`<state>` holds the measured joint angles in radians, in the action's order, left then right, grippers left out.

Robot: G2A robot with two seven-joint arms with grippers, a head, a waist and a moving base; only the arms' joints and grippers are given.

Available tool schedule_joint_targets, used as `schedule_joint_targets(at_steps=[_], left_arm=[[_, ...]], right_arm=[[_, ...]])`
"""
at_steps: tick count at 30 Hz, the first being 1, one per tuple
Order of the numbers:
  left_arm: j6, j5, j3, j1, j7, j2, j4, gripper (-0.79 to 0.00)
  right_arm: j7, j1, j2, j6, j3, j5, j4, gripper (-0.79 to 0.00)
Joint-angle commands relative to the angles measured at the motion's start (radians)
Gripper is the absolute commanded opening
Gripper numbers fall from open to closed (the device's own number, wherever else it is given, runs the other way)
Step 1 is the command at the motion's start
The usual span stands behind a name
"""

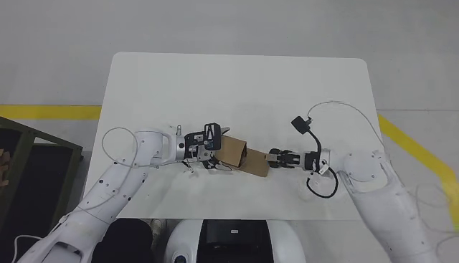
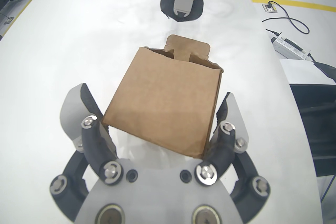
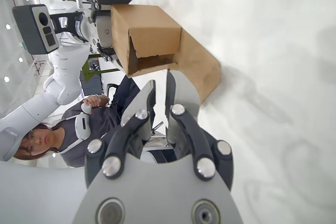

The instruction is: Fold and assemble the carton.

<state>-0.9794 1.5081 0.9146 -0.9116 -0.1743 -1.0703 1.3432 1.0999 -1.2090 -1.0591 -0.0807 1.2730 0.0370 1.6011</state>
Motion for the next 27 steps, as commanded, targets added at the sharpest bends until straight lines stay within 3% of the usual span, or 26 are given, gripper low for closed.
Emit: schedule_joint_targets(at_steps=[1,12,27], left_arm=[[0.0,0.001,-0.001,0.0,-0.001,0.0,0.0,0.0],[0.002,0.003,-0.003,0.0,0.0,-0.001,0.004,0.0],[-0.002,-0.005,0.0,-0.001,0.01,0.0,0.006,-0.012]], right_arm=[[0.003,-0.025,0.004,0.001,0.01,-0.001,0.01,-0.502],[-0.041,-0.075,0.01,-0.036,0.004,-0.014,-0.027,-0.483],[-0.091,-0.021,-0.009,-0.072,-0.091,-0.086,-0.118,-0.419]])
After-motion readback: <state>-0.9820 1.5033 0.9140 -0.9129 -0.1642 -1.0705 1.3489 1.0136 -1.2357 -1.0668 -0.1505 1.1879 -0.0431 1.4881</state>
